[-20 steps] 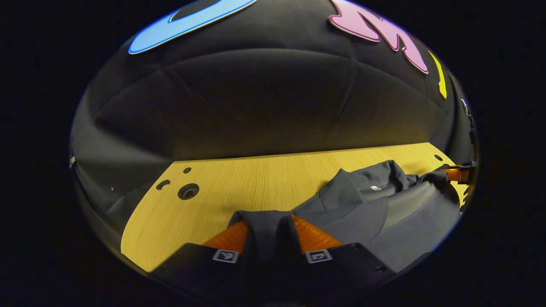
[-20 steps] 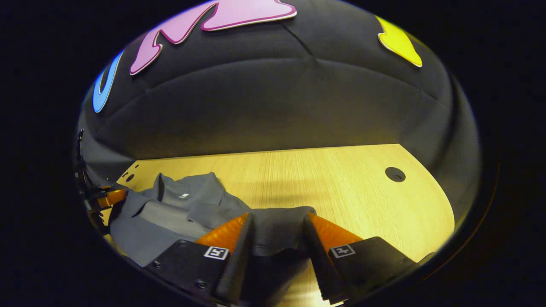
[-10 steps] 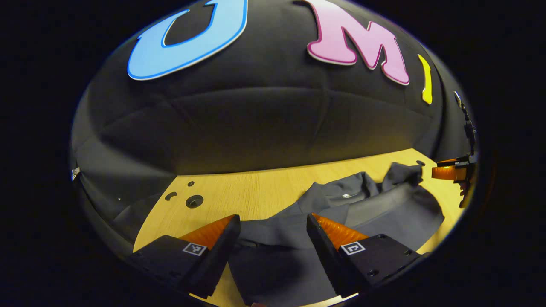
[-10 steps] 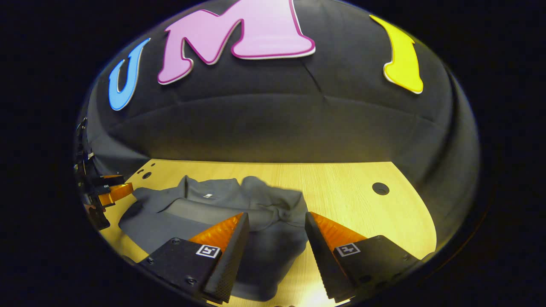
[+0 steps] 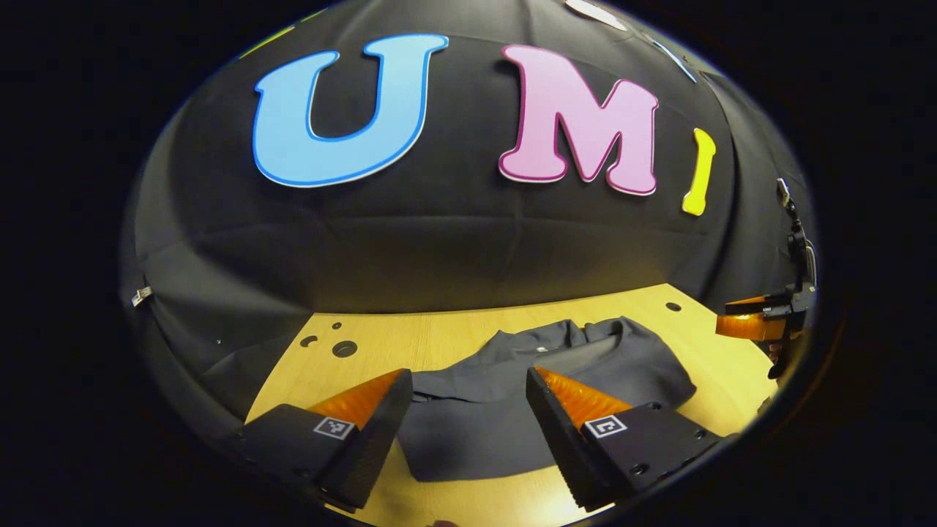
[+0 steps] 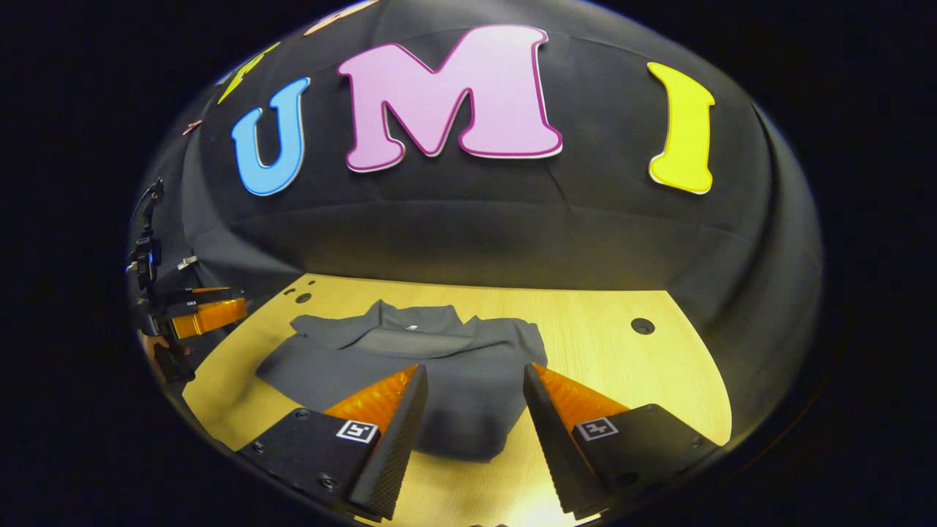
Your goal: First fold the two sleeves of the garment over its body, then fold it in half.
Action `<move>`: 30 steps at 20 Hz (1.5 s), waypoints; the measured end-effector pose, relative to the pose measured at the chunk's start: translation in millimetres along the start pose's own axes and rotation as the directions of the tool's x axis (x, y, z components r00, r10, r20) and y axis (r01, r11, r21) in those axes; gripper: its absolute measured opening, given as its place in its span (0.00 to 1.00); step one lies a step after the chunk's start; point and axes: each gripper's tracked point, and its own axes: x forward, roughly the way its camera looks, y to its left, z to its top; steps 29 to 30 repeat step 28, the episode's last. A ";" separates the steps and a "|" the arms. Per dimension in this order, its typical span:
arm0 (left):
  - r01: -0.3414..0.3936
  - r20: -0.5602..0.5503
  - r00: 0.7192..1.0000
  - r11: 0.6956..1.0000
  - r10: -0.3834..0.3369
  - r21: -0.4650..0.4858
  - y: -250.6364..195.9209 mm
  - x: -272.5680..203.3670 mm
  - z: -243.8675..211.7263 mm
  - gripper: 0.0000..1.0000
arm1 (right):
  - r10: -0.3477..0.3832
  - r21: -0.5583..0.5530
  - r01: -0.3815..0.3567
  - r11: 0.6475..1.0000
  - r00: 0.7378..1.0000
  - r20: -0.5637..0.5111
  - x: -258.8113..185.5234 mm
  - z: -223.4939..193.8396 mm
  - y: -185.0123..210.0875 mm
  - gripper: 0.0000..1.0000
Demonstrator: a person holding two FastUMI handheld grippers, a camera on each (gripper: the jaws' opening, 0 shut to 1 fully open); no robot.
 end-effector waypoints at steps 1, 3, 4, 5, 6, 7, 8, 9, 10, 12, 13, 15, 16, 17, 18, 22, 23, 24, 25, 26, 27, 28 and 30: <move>0.005 0.005 1.000 1.000 -0.005 -0.008 -4.3 -13.6 1.2 0.98 | 0.006 0.003 -0.006 1.000 1.000 0.008 -11.9 0.2 5.1 0.82; 0.009 0.011 1.000 1.000 -0.009 -0.024 -10.7 -36.6 0.2 0.98 | 0.020 0.009 -0.021 1.000 1.000 0.019 -34.7 -0.8 14.1 0.82; 0.018 0.010 1.000 0.999 -0.018 -0.032 -15.4 -48.4 -1.4 0.98 | 0.027 0.010 -0.027 1.000 0.999 0.020 -44.7 -2.1 18.6 0.82; 0.026 0.010 1.000 0.999 -0.026 -0.033 -19.8 -58.8 -2.2 0.98 | 0.031 0.011 -0.031 0.999 0.999 0.022 -53.5 -3.2 22.1 0.82; 0.029 0.012 1.000 0.999 -0.028 -0.030 -21.8 -68.2 -3.3 0.98 | 0.035 0.011 -0.035 0.999 0.999 0.024 -61.4 -3.9 24.9 0.82; 0.036 0.011 0.999 0.999 -0.035 -0.029 -25.7 -77.7 -4.6 0.98 | 0.036 0.011 -0.037 0.999 0.999 0.029 -70.0 -5.0 26.2 0.82; 0.039 0.008 0.999 0.999 -0.039 -0.032 -29.1 -86.4 -6.8 0.98 | 0.037 0.012 -0.038 0.999 0.999 0.034 -75.7 -4.8 27.5 0.82; 0.045 0.005 0.999 0.998 -0.045 -0.037 -33.0 -93.5 -8.2 0.98 | 0.037 0.019 -0.038 0.999 0.999 0.040 -81.3 -5.0 28.7 0.83; 0.046 0.002 0.999 0.998 -0.046 -0.039 -36.2 -100.8 -9.4 0.98 | 0.041 0.030 -0.043 0.999 0.998 0.042 -87.0 -5.4 30.7 0.83; 0.051 0.003 0.999 0.998 -0.051 -0.041 -42.6 -112.7 -12.3 0.98 | 0.051 0.043 -0.053 0.998 0.997 0.051 -97.8 -6.1 33.4 0.83; 0.049 0.003 0.999 0.998 -0.048 -0.039 -43.7 -117.7 -14.1 0.98 | 0.058 0.045 -0.060 0.997 0.997 0.056 -105.1 -7.1 35.1 0.87; 0.050 -0.001 0.999 0.998 -0.050 -0.045 -49.2 -128.8 -19.7 0.98 | 0.053 0.038 -0.055 0.998 0.997 0.052 -117.9 -12.9 32.5 0.97; 0.048 -0.004 0.999 0.998 -0.048 -0.047 -52.3 -135.4 -22.3 0.98 | 0.049 0.039 -0.051 0.998 0.997 0.056 -124.5 -15.5 30.6 0.97; 0.043 -0.006 0.999 0.998 -0.043 -0.049 -52.7 -140.8 -24.3 0.98 | 0.044 0.040 -0.046 0.998 0.997 0.060 -129.8 -17.7 30.1 0.97; 0.039 -0.009 0.999 0.998 -0.040 -0.055 -54.0 -145.2 -27.9 0.98 | 0.037 0.036 -0.039 0.999 0.997 0.066 -136.0 -19.6 29.1 0.97; 0.026 -0.030 0.999 0.998 -0.028 -0.060 -59.3 -156.9 -42.5 0.98 | 0.024 0.007 -0.025 1.000 0.998 0.061 -153.3 -33.9 24.9 0.97; 0.025 -0.033 0.999 0.998 -0.027 -0.063 -60.1 -159.1 -44.7 0.98 | 0.025 0.015 -0.026 1.000 0.998 0.060 -155.3 -36.1 25.4 0.97; 0.028 -0.033 0.999 0.997 -0.030 -0.068 -61.4 -161.4 -46.5 0.98 | 0.022 0.027 -0.024 0.999 0.998 0.061 -157.6 -36.7 24.3 0.97; 0.027 -0.032 0.999 0.997 -0.030 -0.073 -62.4 -163.2 -46.9 0.98 | 0.018 0.035 -0.020 0.999 0.998 0.063 -158.7 -36.6 21.1 0.97; 0.023 -0.032 0.999 0.997 -0.025 -0.073 -62.1 -163.1 -49.3 0.98 | 0.014 0.037 -0.017 0.999 0.998 0.067 -158.4 -35.7 18.6 0.97; 0.019 -0.030 0.999 0.998 -0.021 -0.067 -62.4 -164.8 -49.3 0.98 | 0.013 0.035 -0.015 0.999 0.997 0.071 -158.2 -34.8 16.6 0.97; 0.014 -0.029 0.999 0.998 -0.016 -0.061 -63.6 -166.5 -49.6 0.98 | 0.017 0.032 -0.020 0.999 0.997 0.073 -157.5 -34.1 14.7 0.97; 0.014 -0.029 0.999 0.998 -0.016 -0.061 -63.6 -166.5 -49.6 0.98 | 0.017 0.032 -0.020 0.999 0.997 0.073 -157.5 -34.1 14.7 0.97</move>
